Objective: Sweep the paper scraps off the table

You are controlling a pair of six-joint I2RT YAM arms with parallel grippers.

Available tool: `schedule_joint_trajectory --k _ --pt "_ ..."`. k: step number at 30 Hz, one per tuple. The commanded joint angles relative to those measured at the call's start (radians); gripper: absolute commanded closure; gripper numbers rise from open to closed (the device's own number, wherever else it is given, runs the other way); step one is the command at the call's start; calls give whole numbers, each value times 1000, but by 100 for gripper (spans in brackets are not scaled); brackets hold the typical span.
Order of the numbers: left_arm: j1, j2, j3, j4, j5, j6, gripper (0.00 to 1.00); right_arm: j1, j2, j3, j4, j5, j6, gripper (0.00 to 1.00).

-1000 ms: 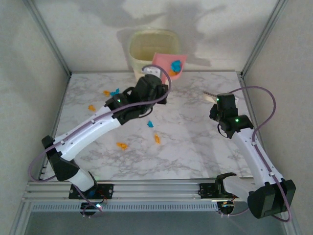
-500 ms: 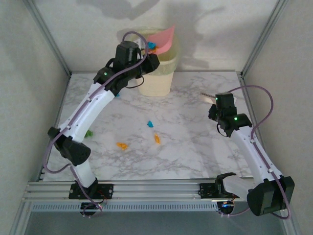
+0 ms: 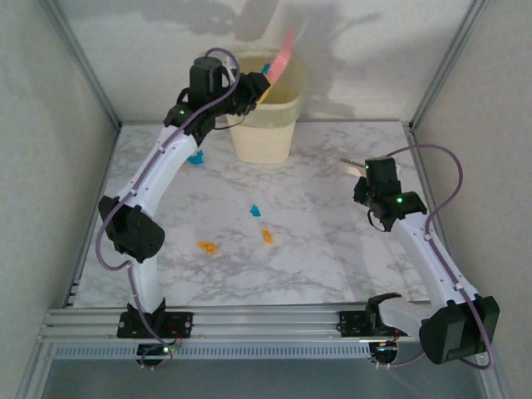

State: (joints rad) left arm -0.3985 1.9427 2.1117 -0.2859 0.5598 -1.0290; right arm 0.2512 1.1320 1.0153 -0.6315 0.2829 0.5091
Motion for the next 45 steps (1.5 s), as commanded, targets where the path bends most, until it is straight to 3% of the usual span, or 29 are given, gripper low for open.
schedule_joint_trajectory --k 1,6,8,12,25,37,41,45 --pt "30 20 11 180 85 -164 100 -6 1 40 36 -5 -16 100" --pt "40 7 -119 439 153 -335 100 -6 3 40 39 -12 -16 100" --pt "51 -9 -162 483 147 -365 100 -7 6 40 41 -16 -17 100" --pt "59 -45 -338 749 134 -507 100 -7 11 40 45 -24 -16 100" --pt "44 -26 -352 858 120 -564 100 -6 14 42 49 -25 -20 100" --pt "4 -249 -532 827 75 -417 100 -7 -37 14 77 8 -9 100" --pt "-20 -345 -576 772 48 -306 100 -6 -75 -4 90 32 0 100" --pt "-63 -455 -695 716 -55 -149 100 -6 -127 -29 110 48 5 100"
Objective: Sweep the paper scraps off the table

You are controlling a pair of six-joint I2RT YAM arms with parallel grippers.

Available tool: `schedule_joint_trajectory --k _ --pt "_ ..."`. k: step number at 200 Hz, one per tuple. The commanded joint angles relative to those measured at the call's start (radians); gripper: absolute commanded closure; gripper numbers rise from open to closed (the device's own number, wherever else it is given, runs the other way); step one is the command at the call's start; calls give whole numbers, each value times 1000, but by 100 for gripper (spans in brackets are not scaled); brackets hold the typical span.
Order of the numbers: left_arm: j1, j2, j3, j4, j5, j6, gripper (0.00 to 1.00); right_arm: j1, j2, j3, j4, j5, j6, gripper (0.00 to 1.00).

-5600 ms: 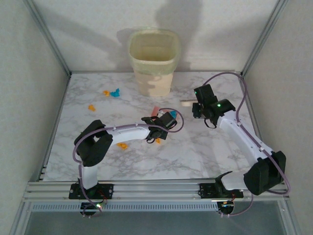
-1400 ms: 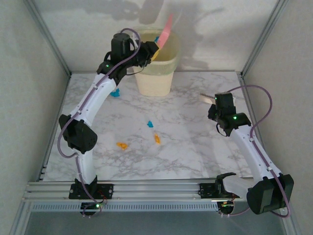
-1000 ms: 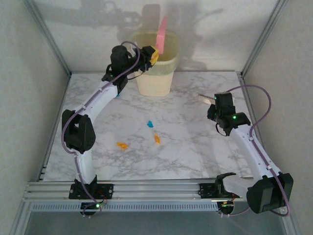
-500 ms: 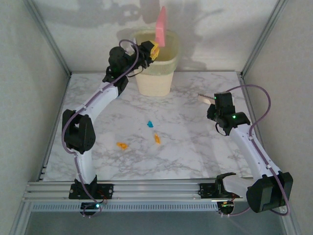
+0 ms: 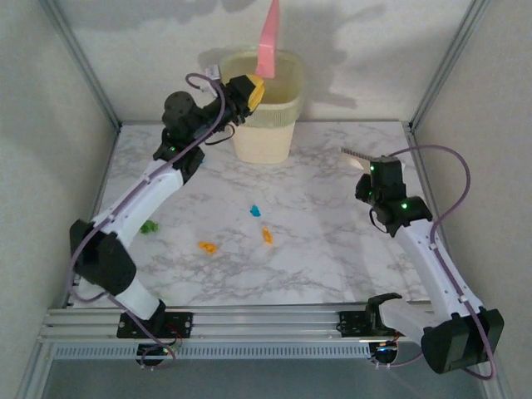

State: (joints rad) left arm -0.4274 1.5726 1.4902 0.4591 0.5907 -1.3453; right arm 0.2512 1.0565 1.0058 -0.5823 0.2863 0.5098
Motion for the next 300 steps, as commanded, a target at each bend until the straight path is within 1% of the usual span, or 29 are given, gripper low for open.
schedule_joint_trajectory --k 1,19,44,62,90,105,125,143,150,173,186,195,207,218,236,253,267,283,293,300 --pt "-49 -108 -111 -37 -109 196 100 -6 -62 -24 63 51 6 100" --pt "-92 -190 -230 -66 -167 284 100 -6 -104 -44 74 67 5 100" --pt "-179 -307 -359 -225 -324 474 100 -6 -178 -81 106 95 4 100" --pt "-234 -410 -441 -317 -387 570 100 -6 -226 -108 137 97 5 100" --pt "-301 -587 -562 -479 -471 675 100 -6 -277 -137 187 43 2 100" --pt "-314 -691 -623 -549 -499 690 100 -6 -283 -137 200 7 4 100" --pt "-318 -806 -672 -655 -548 689 100 -6 -283 -113 195 -75 7 100" --pt "-318 -863 -674 -768 -611 691 100 -7 -307 -127 247 -241 -18 100" --pt "-318 -880 -676 -800 -634 688 100 -6 -329 -145 282 -296 -12 100" --pt "-318 -912 -690 -882 -690 667 100 -6 -366 -168 317 -366 40 100" --pt "-318 -914 -697 -934 -745 645 100 -5 -364 -162 319 -446 54 100" --pt "-317 -910 -693 -977 -796 628 100 4 -352 -155 325 -538 53 100" --pt "-317 -907 -685 -1025 -861 610 100 36 -328 -140 309 -603 53 100" --pt "-317 -919 -677 -1060 -933 589 100 85 -309 -132 282 -619 42 100" --pt "-316 -969 -668 -1073 -1034 577 100 184 -282 -124 229 -566 5 100" --pt "-317 -1028 -672 -1065 -1106 574 100 288 -236 -119 184 -501 -46 100" --pt "-317 -1063 -683 -1049 -1137 582 100 370 -166 -97 129 -464 -78 100" --pt "-315 -1073 -695 -1030 -1144 592 100 445 -88 -66 83 -434 -99 100" --pt "-316 -1071 -700 -1024 -1143 594 100 489 -43 -47 61 -395 -114 100" --pt "-316 -1068 -707 -1019 -1141 594 100 539 -19 -39 53 -366 -123 100"
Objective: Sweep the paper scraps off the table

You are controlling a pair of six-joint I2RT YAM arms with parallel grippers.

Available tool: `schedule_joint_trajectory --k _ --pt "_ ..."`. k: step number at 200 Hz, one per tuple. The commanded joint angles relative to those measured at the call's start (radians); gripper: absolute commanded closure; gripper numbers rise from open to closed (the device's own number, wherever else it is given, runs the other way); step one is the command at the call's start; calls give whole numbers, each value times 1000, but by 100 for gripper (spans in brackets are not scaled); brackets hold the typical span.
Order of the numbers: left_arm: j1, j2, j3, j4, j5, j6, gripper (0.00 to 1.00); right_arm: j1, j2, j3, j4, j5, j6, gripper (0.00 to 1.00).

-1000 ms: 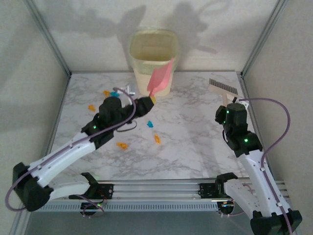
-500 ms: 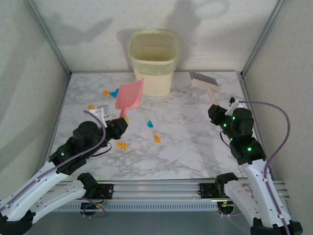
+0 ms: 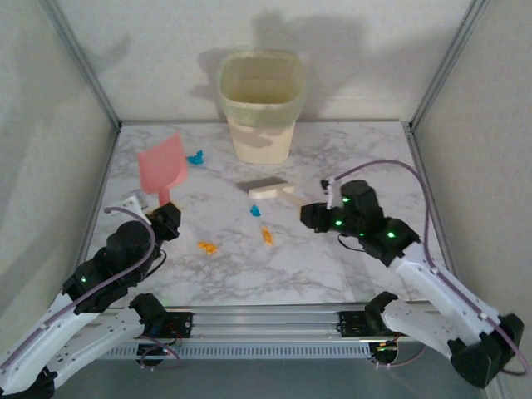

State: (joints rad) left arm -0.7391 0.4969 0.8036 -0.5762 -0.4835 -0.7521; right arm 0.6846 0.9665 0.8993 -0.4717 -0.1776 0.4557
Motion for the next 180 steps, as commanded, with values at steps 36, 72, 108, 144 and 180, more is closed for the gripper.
schedule_joint_trajectory --k 36,72,108,144,180 --pt "-3 -11 -63 42 -77 2 100 242 175 92 -71 261 -131 100" --pt "-3 -14 -117 75 -41 -4 100 349 263 127 -70 482 -205 100" --pt "-2 16 -174 118 41 -17 100 402 317 153 -77 567 -230 100" --pt "-3 53 -226 163 96 -35 100 414 360 157 -73 623 -241 100" --pt "-2 82 -236 189 129 -34 100 414 447 199 -198 756 -181 100"
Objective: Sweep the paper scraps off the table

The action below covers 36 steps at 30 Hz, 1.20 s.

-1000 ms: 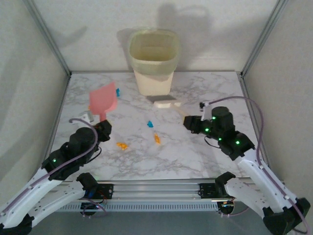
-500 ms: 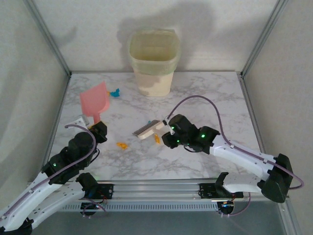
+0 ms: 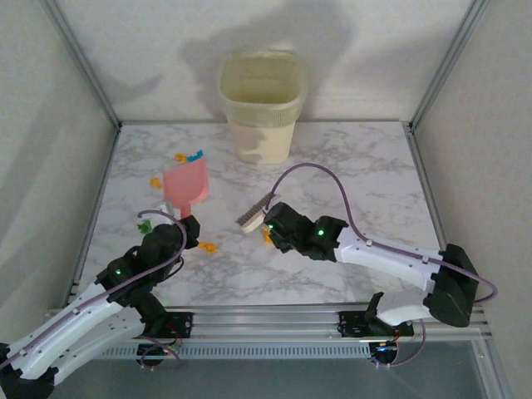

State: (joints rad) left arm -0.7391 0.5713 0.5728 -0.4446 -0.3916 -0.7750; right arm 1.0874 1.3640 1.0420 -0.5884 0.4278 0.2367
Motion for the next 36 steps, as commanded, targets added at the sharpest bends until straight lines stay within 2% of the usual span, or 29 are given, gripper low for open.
schedule_joint_trajectory --k 1,5,9,14,20,22,25,28,32,36 --pt "-3 8 -5 57 37 -11 100 10 50 56 -84 155 40 100" --pt "-3 25 -5 55 49 -8 100 -6 70 45 -169 231 114 100" --pt "-3 25 -6 60 66 -11 100 -59 30 13 -222 253 212 100" --pt "-3 28 5 51 86 -7 100 -138 -93 -46 -244 223 289 100" --pt "-3 32 12 43 92 -6 100 -154 -280 -82 -293 273 362 100" --pt "-3 36 15 43 96 -6 100 -154 -358 -99 -282 257 363 100" --pt "-2 41 22 44 100 -8 100 -153 -493 -147 -188 123 291 100" --pt "-3 47 29 44 97 -7 100 -154 -565 -185 -118 -98 220 100" --pt "-2 53 40 43 88 -7 100 -153 -535 -183 -105 -409 194 100" --pt "-3 56 60 29 63 -6 100 -150 -505 -197 -77 -540 204 100"
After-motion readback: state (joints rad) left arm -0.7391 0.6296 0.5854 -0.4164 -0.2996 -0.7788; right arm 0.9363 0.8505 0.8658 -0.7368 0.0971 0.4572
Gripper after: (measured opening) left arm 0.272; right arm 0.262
